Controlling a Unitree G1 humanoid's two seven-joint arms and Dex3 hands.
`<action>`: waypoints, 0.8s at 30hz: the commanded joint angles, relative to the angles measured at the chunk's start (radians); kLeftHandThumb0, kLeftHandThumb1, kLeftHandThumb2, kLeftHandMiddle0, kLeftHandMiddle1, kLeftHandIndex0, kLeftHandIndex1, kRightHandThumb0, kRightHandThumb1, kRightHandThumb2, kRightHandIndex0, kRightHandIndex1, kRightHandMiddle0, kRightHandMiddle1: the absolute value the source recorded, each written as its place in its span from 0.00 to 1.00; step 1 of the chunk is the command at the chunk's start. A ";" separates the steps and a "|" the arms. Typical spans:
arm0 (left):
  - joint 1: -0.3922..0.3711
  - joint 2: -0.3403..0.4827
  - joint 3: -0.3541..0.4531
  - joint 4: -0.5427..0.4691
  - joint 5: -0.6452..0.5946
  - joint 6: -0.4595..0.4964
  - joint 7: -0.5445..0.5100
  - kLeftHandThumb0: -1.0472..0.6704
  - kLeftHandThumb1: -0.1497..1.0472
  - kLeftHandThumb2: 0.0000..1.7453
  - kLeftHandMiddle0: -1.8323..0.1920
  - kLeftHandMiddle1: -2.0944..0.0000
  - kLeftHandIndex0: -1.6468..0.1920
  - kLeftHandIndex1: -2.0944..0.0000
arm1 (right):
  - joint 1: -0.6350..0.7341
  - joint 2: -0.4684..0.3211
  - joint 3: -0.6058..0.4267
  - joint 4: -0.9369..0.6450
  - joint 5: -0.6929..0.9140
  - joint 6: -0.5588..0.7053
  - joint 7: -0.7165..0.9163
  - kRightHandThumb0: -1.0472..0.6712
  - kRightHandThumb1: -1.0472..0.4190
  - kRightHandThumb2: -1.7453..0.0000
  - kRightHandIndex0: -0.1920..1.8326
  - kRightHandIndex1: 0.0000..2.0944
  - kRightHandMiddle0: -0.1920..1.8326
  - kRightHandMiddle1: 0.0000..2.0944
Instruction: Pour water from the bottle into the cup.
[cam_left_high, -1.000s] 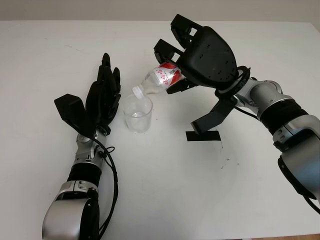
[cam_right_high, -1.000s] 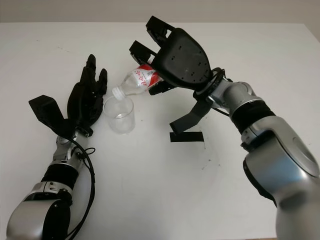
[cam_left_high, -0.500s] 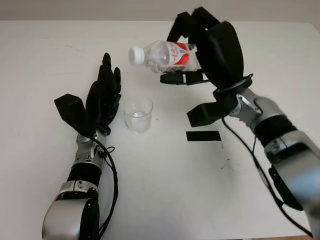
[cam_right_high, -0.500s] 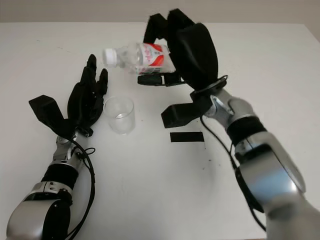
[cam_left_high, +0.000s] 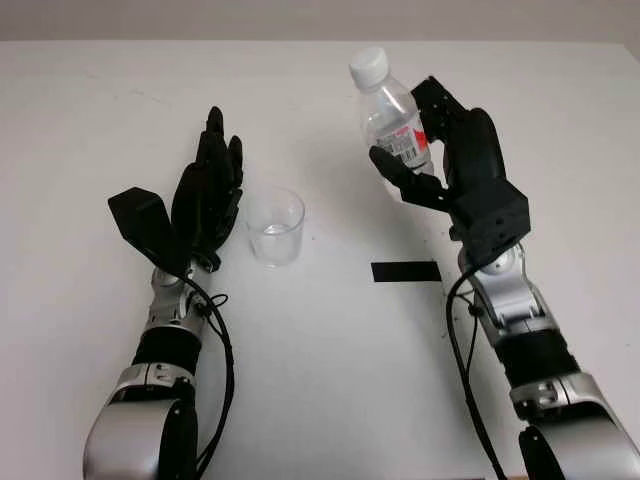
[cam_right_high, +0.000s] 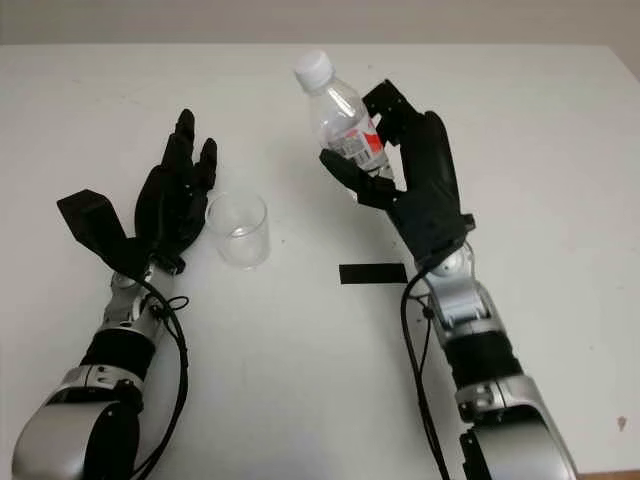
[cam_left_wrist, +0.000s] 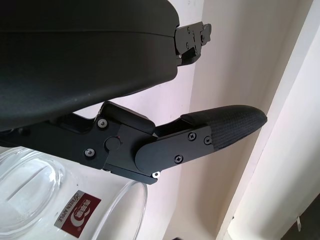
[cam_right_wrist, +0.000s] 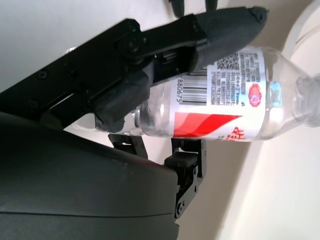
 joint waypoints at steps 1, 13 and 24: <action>0.031 -0.002 -0.006 -0.011 0.005 0.009 0.002 0.10 1.00 0.41 0.99 0.98 1.00 1.00 | 0.059 0.027 -0.042 -0.128 0.079 0.083 0.039 0.49 0.00 0.85 0.74 1.00 0.72 1.00; 0.060 -0.006 -0.018 -0.053 0.003 0.034 0.003 0.10 1.00 0.40 0.99 0.98 1.00 1.00 | 0.205 0.075 -0.120 -0.477 0.185 0.429 0.077 0.40 0.00 0.86 0.71 1.00 0.59 1.00; 0.076 -0.006 -0.019 -0.078 0.003 0.049 0.008 0.10 1.00 0.39 0.99 0.97 0.99 0.99 | 0.246 0.082 -0.100 -0.357 0.082 0.282 0.113 0.41 0.00 0.84 0.62 1.00 0.48 1.00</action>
